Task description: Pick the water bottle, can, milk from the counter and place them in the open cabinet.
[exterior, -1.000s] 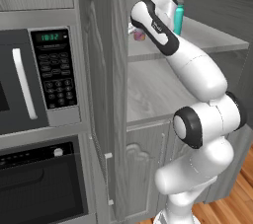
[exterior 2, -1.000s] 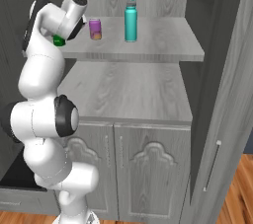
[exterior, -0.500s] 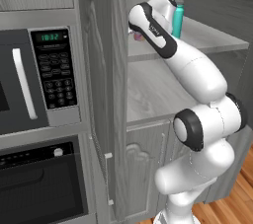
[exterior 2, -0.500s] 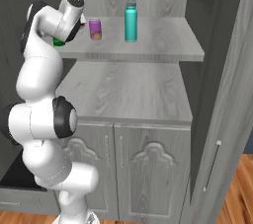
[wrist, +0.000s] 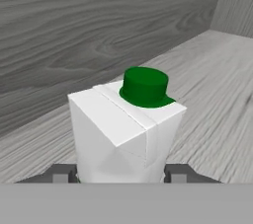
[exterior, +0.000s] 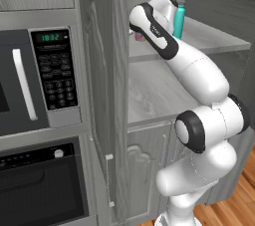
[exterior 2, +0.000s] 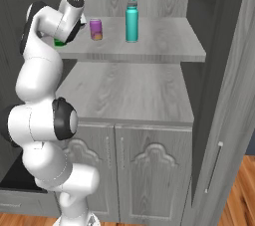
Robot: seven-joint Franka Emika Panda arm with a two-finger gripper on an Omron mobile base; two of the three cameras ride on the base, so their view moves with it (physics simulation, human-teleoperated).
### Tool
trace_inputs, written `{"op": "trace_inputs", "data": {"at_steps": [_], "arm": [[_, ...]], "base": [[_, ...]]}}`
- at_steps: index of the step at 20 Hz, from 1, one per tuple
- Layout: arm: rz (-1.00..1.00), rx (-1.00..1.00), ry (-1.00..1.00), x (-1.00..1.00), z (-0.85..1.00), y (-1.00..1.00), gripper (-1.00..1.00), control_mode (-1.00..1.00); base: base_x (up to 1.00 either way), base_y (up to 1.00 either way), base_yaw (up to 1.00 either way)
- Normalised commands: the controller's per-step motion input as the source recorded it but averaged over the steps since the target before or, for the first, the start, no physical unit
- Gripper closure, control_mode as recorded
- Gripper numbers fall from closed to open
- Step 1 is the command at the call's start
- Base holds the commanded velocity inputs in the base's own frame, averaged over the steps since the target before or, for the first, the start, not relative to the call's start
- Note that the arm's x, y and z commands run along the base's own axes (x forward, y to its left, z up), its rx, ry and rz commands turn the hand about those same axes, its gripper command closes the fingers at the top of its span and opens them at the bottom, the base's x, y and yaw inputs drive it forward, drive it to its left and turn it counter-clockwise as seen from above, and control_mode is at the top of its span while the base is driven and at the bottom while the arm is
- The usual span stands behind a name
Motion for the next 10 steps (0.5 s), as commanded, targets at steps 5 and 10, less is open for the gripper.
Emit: {"op": "trace_inputs", "data": {"at_steps": [5,10], "arm": [[0.00,0.00,0.00,0.00,0.00,0.00,-1.00,-1.00],[0.00,0.00,0.00,-0.07,0.00,0.00,-1.00,-1.00]], "base": [[0.00,0.00,0.00],[0.00,0.00,0.00]]}}
